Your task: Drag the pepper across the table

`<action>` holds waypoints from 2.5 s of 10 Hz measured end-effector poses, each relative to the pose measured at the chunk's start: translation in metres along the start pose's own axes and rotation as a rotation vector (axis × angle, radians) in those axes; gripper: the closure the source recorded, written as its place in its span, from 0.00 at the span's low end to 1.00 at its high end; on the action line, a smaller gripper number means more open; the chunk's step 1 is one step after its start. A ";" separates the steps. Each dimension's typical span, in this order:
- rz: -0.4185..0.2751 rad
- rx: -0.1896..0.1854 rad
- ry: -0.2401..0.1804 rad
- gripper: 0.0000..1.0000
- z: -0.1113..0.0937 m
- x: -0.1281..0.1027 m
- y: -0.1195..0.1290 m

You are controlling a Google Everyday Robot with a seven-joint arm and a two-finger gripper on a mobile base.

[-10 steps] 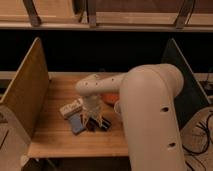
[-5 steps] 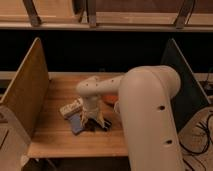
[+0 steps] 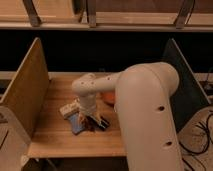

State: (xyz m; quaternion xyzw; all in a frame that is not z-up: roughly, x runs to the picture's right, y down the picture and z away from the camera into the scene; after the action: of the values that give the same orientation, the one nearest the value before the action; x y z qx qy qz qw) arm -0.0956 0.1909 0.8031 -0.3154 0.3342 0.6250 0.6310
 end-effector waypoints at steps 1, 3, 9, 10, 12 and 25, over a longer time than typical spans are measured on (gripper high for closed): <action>-0.012 0.010 -0.009 0.34 -0.007 0.004 0.007; -0.025 0.035 -0.011 0.34 -0.009 0.012 0.015; 0.051 -0.012 0.035 0.34 0.032 0.008 -0.004; 0.069 -0.031 0.042 0.34 0.038 0.006 -0.008; 0.091 -0.058 0.035 0.34 0.043 -0.001 -0.017; 0.175 -0.070 -0.071 0.34 0.018 -0.008 -0.064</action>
State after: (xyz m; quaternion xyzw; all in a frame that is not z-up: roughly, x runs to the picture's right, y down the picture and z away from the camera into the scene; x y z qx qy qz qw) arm -0.0312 0.1995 0.8185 -0.2844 0.3160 0.6998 0.5741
